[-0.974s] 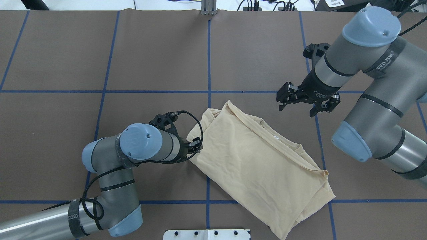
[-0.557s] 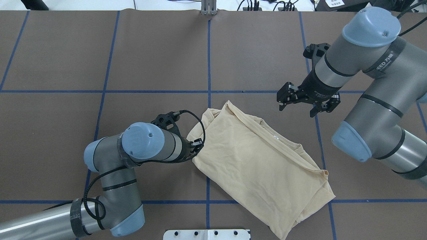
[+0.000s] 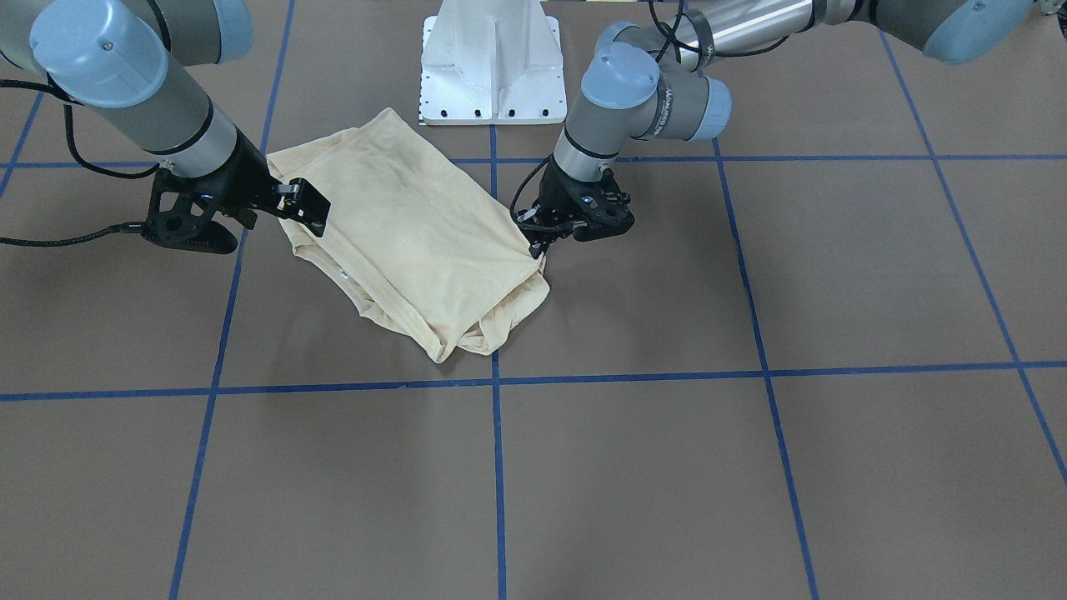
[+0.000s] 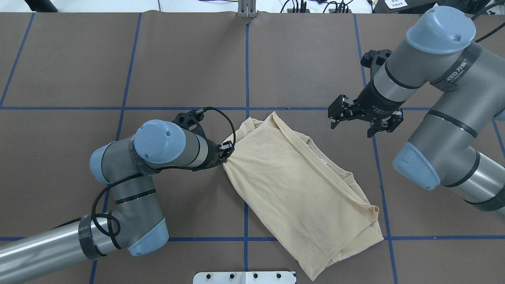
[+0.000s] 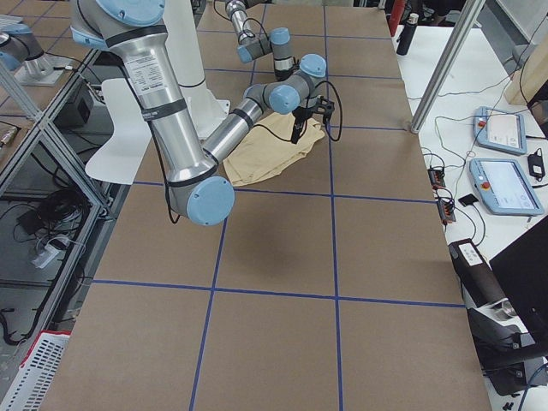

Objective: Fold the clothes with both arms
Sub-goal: 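Pull the grasped corner away from the robot with the left gripper, straightening the shirt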

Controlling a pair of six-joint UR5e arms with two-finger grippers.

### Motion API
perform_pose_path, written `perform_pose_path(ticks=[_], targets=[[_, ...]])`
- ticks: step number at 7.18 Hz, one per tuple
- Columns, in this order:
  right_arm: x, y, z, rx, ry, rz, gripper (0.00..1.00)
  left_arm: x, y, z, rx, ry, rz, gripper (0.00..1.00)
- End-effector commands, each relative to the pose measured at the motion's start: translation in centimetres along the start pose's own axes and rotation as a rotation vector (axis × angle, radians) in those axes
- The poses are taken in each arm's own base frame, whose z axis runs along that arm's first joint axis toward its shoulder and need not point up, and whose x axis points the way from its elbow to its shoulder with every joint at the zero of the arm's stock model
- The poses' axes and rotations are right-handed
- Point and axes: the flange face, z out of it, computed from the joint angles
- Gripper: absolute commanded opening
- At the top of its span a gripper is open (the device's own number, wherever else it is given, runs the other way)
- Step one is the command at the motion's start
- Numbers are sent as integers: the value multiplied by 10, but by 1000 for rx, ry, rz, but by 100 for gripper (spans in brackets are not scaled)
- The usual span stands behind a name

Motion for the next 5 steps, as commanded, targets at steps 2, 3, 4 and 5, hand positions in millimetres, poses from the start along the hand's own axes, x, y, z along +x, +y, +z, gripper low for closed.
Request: perform_pose_path(ticks=[2, 3, 4, 5], targets=[[2, -3, -2, 12, 2, 14, 100, 22, -68, -14, 86, 10, 12, 0], [2, -4, -2, 21, 6, 11, 100, 42, -86, -4, 107, 0, 12, 0], [2, -4, -2, 22, 6, 10, 100, 50, -103, 4, 129, -11, 31, 0], [3, -6, -4, 24, 6, 10, 100, 56, -123, 5, 152, -21, 40, 0]])
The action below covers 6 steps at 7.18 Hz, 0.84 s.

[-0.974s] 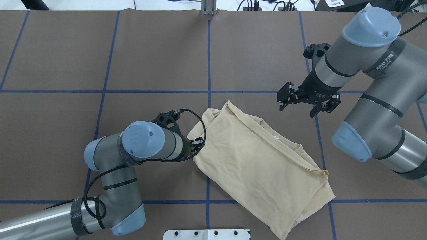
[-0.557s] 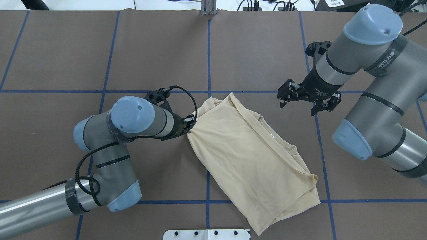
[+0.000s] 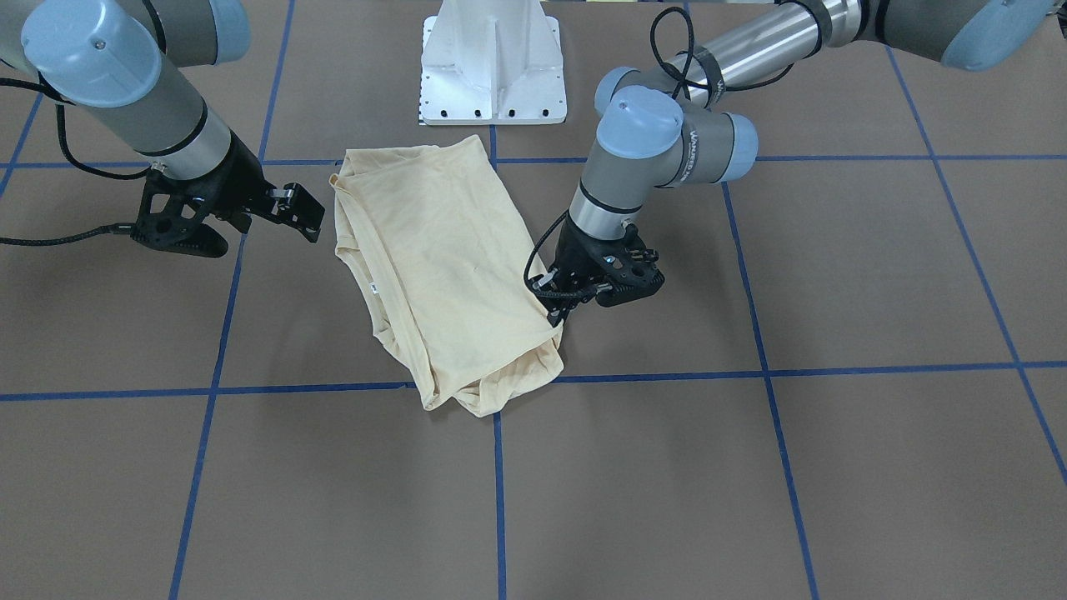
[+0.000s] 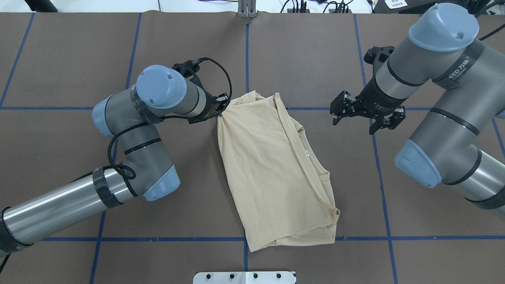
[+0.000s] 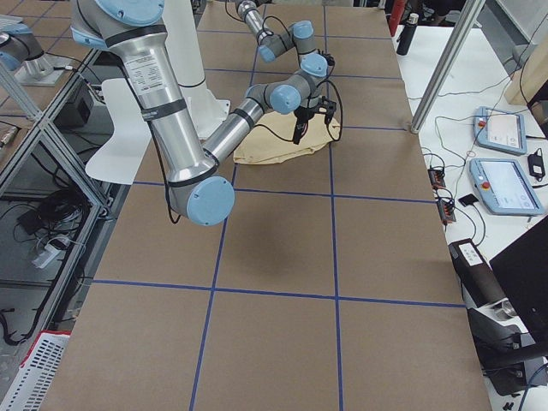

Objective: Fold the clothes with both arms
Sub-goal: 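Pull the grasped corner away from the robot with the left gripper, straightening the shirt, then release the corner and raise the left gripper away from the shirt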

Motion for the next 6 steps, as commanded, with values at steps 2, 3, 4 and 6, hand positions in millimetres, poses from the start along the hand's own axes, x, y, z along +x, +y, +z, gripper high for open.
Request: perform_pose_path(ticks=[2, 3, 4, 6], targets=[[2, -3, -3, 8, 0, -2, 100, 22, -64, 15, 71, -14, 18, 0], [3, -5, -4, 19, 3, -2, 100, 19, -76, 24, 88, 5, 19, 0], [3, -5, -3, 25, 6, -3, 100, 17, -85, 33, 113, 19, 29, 0], [3, -5, -3, 24, 7, -1, 100, 14, -93, 45, 152, 54, 36, 0]])
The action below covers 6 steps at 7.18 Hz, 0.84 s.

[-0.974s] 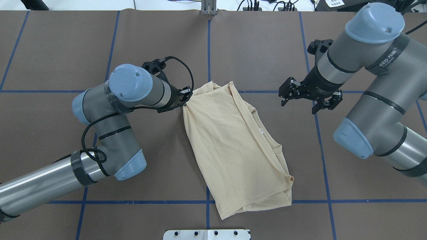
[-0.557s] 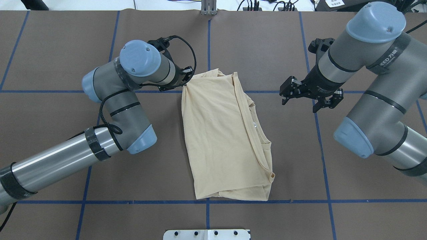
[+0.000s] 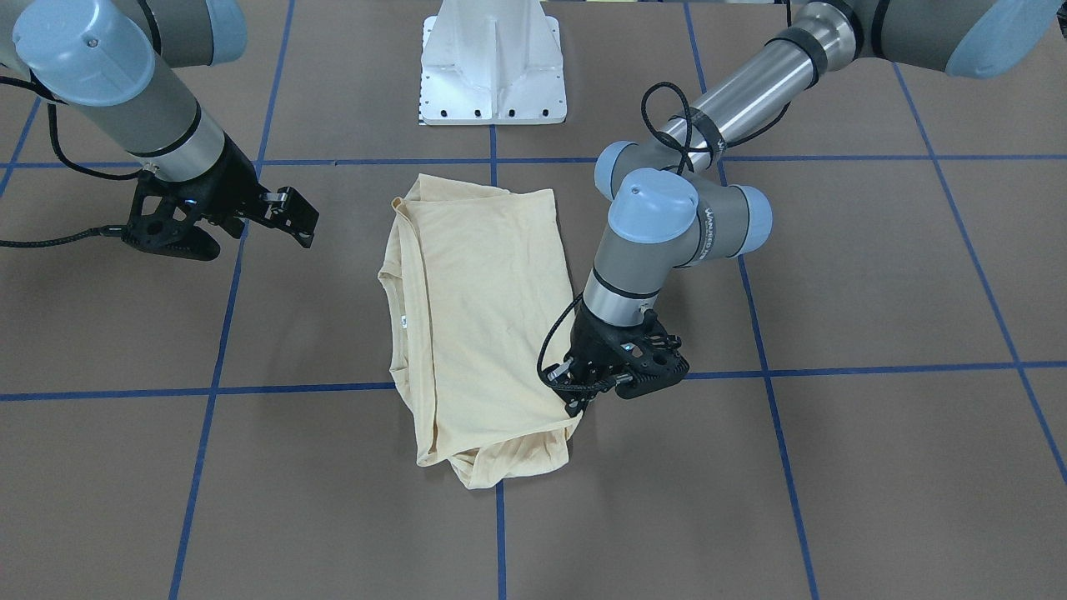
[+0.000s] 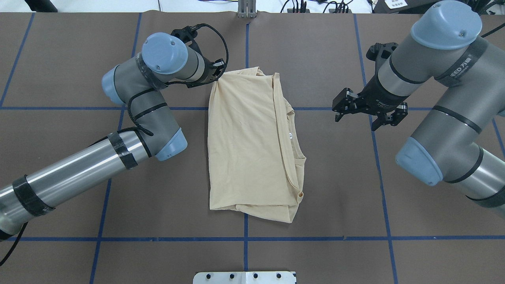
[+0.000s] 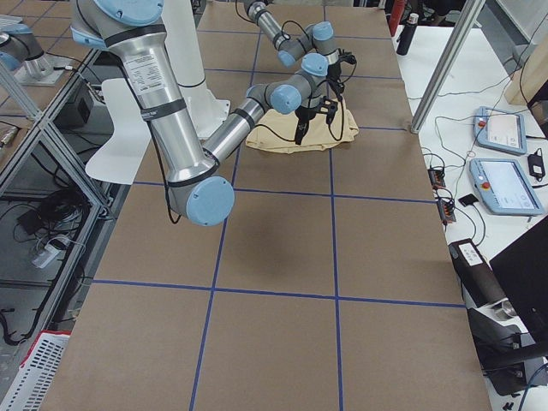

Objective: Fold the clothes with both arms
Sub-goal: 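Release the corner and raise the left gripper away from the shirt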

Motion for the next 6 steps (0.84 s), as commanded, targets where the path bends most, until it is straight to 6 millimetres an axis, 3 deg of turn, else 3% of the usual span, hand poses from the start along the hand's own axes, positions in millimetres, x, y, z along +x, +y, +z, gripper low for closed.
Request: perform_pose_path(ticks=[1, 3, 4, 5, 6], targets=[[0, 0, 0, 0, -1, -1, 100, -4, -9, 9, 44, 32, 4, 0], [-1, 0, 0, 0, 0, -2, 100, -8, -12, 15, 66, 48, 5, 0], [0, 0, 1, 5, 4, -1, 100, -10, -17, 15, 70, 48, 6, 66], [-2, -1, 0, 25, 6, -10, 100, -11, -20, 14, 75, 43, 53, 100], [-3, -5, 2, 55, -12, -29, 100, -10, -40, 5, 94, 47, 44, 100]])
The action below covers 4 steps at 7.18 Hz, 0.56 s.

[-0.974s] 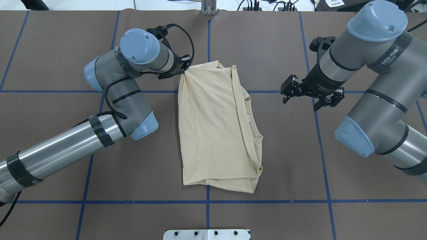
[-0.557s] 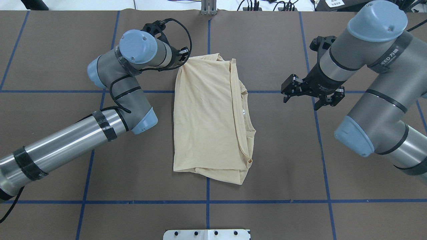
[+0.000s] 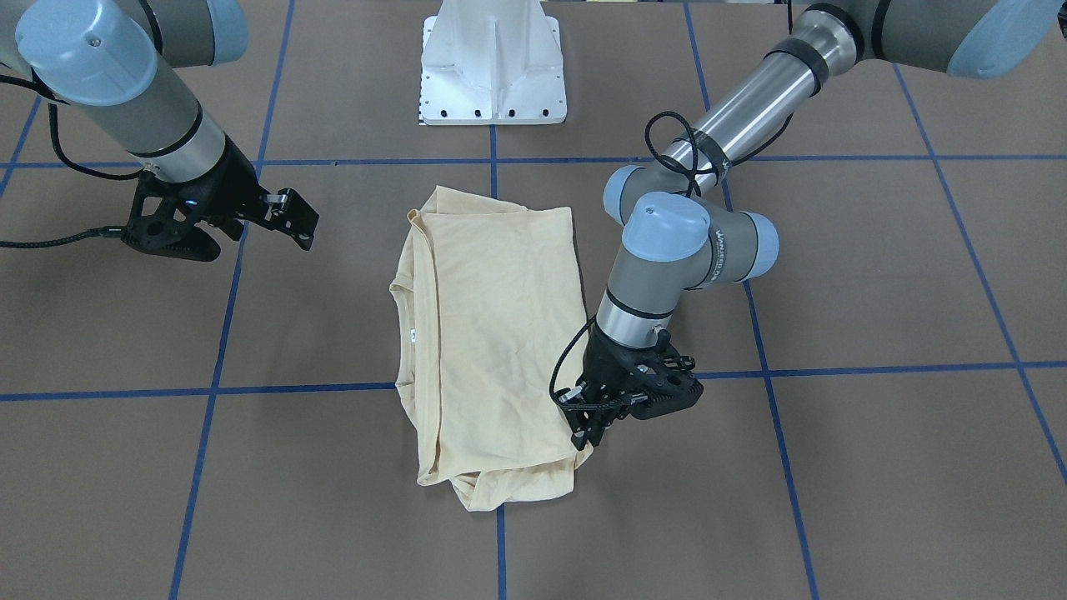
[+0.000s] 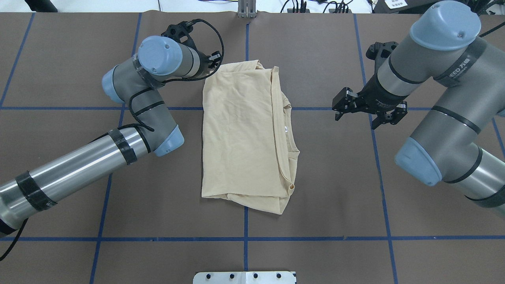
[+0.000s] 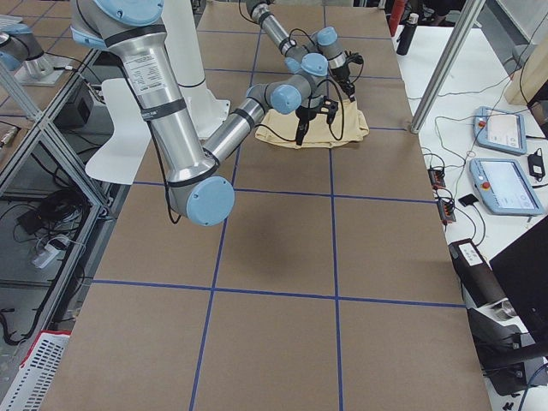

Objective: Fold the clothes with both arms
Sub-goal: 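Release the corner and raise the left gripper away from the shirt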

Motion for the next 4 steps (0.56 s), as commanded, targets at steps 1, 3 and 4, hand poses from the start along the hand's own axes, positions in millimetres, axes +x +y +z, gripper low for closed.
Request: perform_pose_path(ticks=[1, 3, 4], targets=[[-7, -4, 5, 47, -53, -51, 100, 1, -31, -17, 25, 13, 0, 100], [-31, 17, 23, 131, -76, -133, 100, -4, -30, -52, -21, -18, -8, 100], [-51, 35, 36, 157, -66, -180, 100, -22, -25, -78, -23, -30, 12, 100]])
